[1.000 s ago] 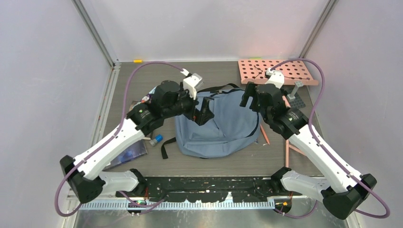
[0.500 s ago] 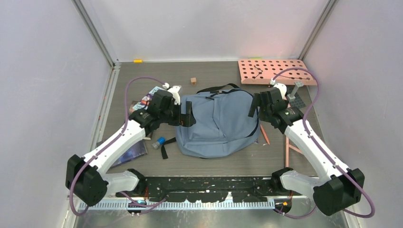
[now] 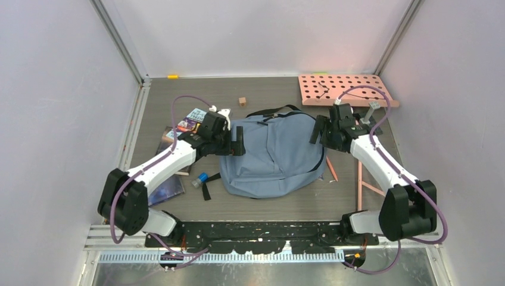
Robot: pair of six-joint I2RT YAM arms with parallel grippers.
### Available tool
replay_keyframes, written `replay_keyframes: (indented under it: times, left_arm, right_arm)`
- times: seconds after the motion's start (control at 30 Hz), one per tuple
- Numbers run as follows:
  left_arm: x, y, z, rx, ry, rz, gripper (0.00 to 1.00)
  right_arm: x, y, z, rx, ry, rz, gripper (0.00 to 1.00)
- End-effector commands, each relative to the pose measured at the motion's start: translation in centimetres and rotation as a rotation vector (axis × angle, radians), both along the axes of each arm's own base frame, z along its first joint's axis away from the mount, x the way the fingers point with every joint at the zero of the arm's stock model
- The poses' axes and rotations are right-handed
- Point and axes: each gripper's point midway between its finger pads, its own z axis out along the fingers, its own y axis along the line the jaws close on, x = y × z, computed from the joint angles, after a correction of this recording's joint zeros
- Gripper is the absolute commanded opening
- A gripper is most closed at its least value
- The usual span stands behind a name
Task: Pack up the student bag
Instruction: Place the student bag at the center of the board, then adjust the student bag at the center of the board.
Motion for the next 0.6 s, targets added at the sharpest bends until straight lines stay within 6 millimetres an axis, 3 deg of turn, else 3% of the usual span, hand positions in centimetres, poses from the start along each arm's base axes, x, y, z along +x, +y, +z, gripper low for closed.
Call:
replay_keyframes:
  times: [0.0,0.07,0.1,0.13,0.2,0.27,0.37,0.4,0.47,0.57]
  left_arm:
    - [3.4,-1.6,1.5,-0.027,-0.076,-0.007,0.9]
    - [4.0,-2.2,1.1,-0.032,-0.071,-0.023,0.82]
    - [4.4,-2.3,0.9,-0.024,-0.071,-0.025,0.75]
    - [4.7,-2.4,0.7,-0.014,-0.069,-0.024,0.65]
    - [5.1,-2.6,0.5,-0.003,-0.061,-0.033,0.47]
    - [5.4,-2.6,0.5,0.016,-0.043,-0.034,0.31]
    - [5.3,-2.6,0.5,0.036,0.006,-0.019,0.04]
    - [5.1,-2.6,0.7,0.033,0.025,-0.01,0.0]
    - [4.7,-2.5,2.1,0.015,0.045,0.015,0.0]
    - [3.8,-2.6,5.6,-0.068,0.015,0.051,0.0]
  right_arm:
    - [2.1,1.2,-0.1,0.045,-0.021,0.056,0.84]
    - [2.5,1.2,-0.7,0.037,-0.008,0.062,0.76]
    - [2.6,1.2,-0.9,0.036,-0.004,0.065,0.64]
    - [2.8,1.3,-1.2,0.035,0.001,0.066,0.57]
    - [3.1,1.6,-1.1,0.044,0.004,0.072,0.26]
    - [3.6,2.1,-0.5,0.07,-0.008,0.075,0.1]
    - [3.9,3.0,1.1,0.129,-0.025,0.071,0.01]
    - [4.2,3.2,2.0,0.144,-0.044,0.065,0.01]
    - [4.2,3.8,4.0,0.19,-0.073,0.053,0.01]
    - [3.9,4.9,8.0,0.219,-0.165,0.076,0.0]
